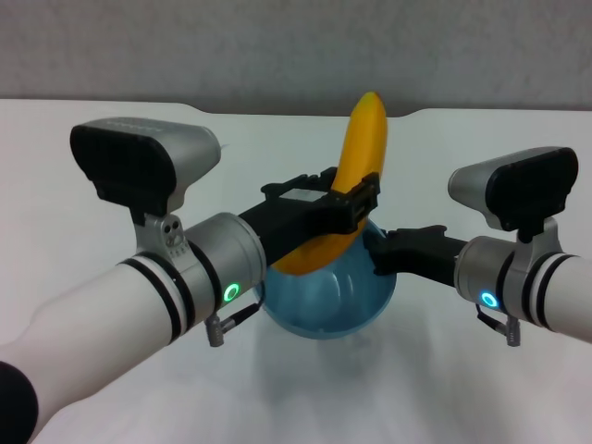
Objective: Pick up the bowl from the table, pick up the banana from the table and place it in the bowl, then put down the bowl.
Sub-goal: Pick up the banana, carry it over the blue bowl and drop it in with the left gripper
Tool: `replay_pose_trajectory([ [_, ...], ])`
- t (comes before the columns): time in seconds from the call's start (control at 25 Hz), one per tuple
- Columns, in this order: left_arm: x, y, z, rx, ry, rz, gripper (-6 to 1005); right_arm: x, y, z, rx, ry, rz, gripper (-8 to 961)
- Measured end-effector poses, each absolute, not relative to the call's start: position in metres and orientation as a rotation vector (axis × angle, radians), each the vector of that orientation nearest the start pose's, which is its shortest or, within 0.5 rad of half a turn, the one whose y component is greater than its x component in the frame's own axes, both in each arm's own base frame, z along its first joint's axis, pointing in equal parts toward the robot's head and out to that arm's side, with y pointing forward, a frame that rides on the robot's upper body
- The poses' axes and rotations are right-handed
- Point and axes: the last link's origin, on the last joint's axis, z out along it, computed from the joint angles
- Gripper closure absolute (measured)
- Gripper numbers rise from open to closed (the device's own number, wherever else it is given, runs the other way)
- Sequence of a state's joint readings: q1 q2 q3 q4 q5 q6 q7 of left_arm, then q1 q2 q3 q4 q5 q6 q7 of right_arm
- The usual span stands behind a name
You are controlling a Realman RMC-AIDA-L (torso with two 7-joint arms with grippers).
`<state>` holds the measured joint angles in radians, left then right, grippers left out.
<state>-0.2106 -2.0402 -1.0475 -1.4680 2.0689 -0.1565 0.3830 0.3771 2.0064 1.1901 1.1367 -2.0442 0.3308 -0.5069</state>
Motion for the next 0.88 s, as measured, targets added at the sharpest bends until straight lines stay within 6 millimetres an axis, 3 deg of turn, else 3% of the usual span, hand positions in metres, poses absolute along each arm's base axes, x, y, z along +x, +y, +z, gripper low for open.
replay_pose_trajectory([
  [0.48, -0.114, 0.325, -0.072, -2.180, -1.120, -0.867, 505, 0.195, 0.367, -0.074, -2.238, 0.933, 0.379, 897],
  [0.88, -0.141, 0.339, -0.086, -2.148, -1.210, -0.777, 504, 0.193, 0.367, -0.074, -2.243, 0.924, 0.387, 895],
])
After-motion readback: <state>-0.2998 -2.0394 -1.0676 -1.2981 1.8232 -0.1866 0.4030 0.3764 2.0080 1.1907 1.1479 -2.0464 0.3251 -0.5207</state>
